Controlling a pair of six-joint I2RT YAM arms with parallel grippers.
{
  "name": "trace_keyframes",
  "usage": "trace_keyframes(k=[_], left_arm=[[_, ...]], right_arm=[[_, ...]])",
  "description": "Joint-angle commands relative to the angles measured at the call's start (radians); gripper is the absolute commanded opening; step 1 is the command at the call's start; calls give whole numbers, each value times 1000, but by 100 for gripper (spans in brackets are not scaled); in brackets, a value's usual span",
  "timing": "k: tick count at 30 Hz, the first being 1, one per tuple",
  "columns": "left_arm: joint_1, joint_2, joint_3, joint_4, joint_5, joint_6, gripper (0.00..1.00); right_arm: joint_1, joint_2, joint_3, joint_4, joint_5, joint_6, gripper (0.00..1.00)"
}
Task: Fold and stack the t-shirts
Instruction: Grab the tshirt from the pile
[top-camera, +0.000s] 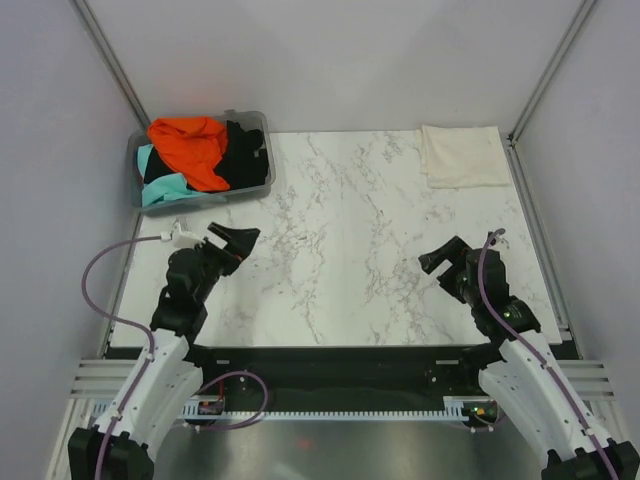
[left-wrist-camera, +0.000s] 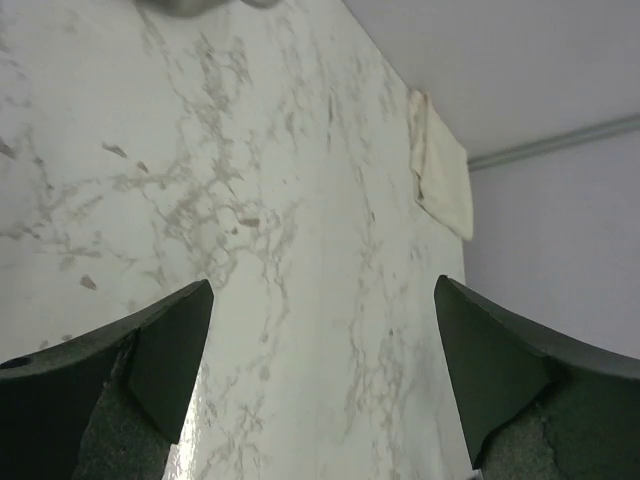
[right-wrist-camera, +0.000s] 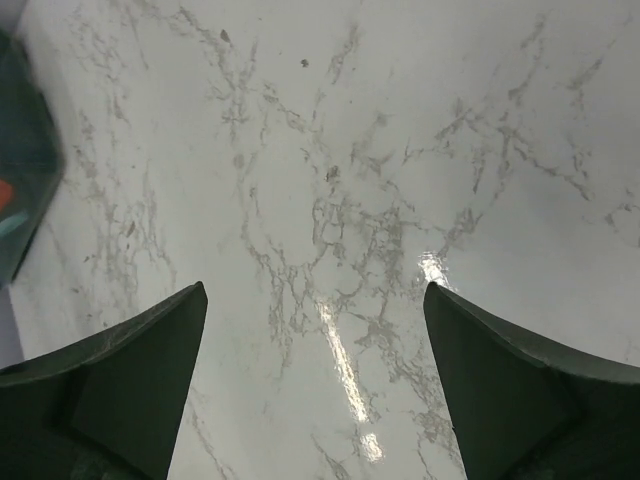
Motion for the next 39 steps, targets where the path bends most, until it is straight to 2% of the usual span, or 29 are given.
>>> trace_keyframes(k=[1, 3, 4, 5, 7, 9, 11, 14, 15, 16, 18, 19, 24, 28, 31, 37, 39], left_arm=[[11, 181, 195, -143, -300, -8, 100], [21, 281, 344, -300, -388, -40, 100], [29, 373, 424, -312, -436, -22, 100], [61, 415, 455, -264, -441, 60, 100], [112, 505, 533, -170, -339, 162, 100], [172, 648, 610, -127, -320, 230, 100], [234, 793, 740, -127, -315, 273, 100], [270, 932, 922, -127, -288, 369, 95], [287, 1022, 972, -131, -283, 389, 94], [294, 1076, 1075, -145, -253, 426, 93], [311, 1219, 1183, -171, -228, 466, 89], [313, 1264, 1292, -217, -248, 480, 88], [325, 1498, 1547, -229, -356, 437, 88], [325, 1620, 1702, -231, -397, 411, 87], [327, 1737, 1826, -231, -381, 394, 85], [364, 1907, 1964, -168, -276, 209, 81], [376, 1947, 1994, -168, -265, 155, 76]], right_arm=[[5, 75, 144, -112, 75, -64, 98], [5, 127, 191, -151, 82, -106, 98], [4, 145, 238, -159, 73, -130, 98], [5, 177, 267, -172, 56, -156, 98], [5, 208, 353, -205, 43, -193, 98], [4, 239, 402, -230, 52, -242, 98], [5, 265, 448, -224, 52, -282, 98], [5, 303, 475, -193, 53, -334, 98], [4, 316, 481, -186, 56, -345, 98], [4, 342, 493, -185, 67, -363, 98], [0, 369, 507, -181, 76, -385, 98], [-3, 385, 520, -179, 94, -399, 98], [-38, 466, 544, -173, 136, -410, 98], [-69, 497, 554, -159, 142, -406, 98], [-85, 524, 559, -149, 144, -406, 98], [-108, 561, 565, -153, 138, -402, 98], [-118, 570, 567, -156, 135, -397, 98]])
